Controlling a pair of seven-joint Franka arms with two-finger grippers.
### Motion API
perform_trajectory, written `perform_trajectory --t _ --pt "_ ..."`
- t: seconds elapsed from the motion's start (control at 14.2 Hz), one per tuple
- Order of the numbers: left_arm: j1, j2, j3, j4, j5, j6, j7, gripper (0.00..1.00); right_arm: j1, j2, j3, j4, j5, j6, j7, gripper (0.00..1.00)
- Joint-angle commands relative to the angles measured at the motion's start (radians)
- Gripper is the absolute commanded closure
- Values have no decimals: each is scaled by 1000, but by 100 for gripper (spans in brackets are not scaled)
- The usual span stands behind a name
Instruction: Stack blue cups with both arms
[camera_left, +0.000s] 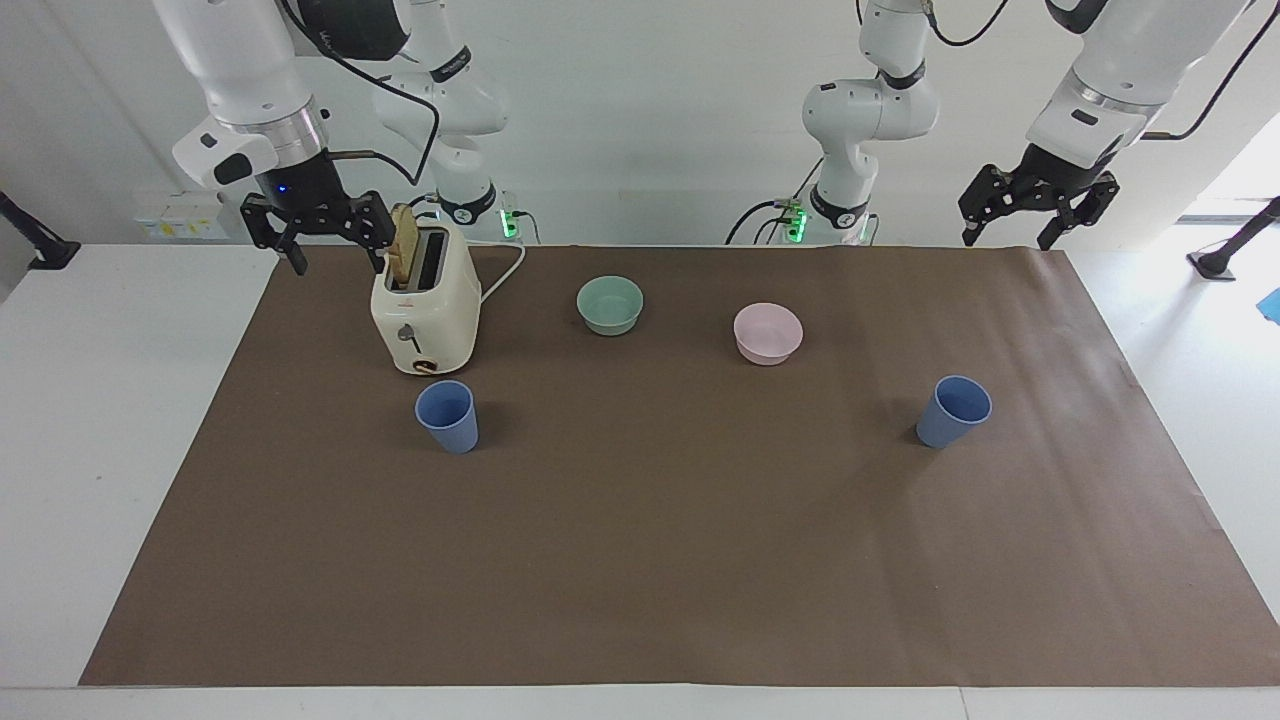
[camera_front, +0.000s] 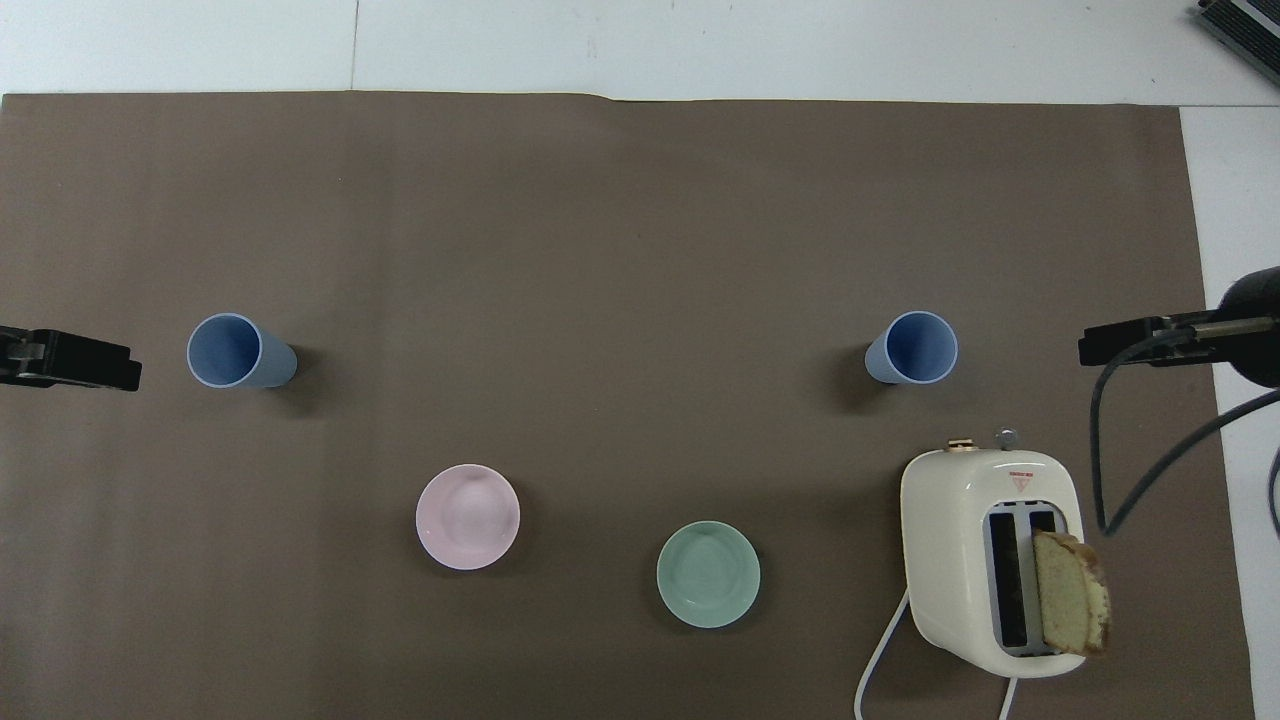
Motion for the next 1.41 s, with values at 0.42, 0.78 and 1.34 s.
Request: perform_trajectory --t 0.42,0.78,1.34 --pt "5 -25 -5 -22 7 -1 1 0 -15 0 10 3 23 9 9 0" --pt "40 -13 -3 -106 7 130 1 0 -15 0 10 3 23 9 9 0" --pt "118 114 -2 -286 7 446 -10 0 -15 0 10 3 23 7 9 0"
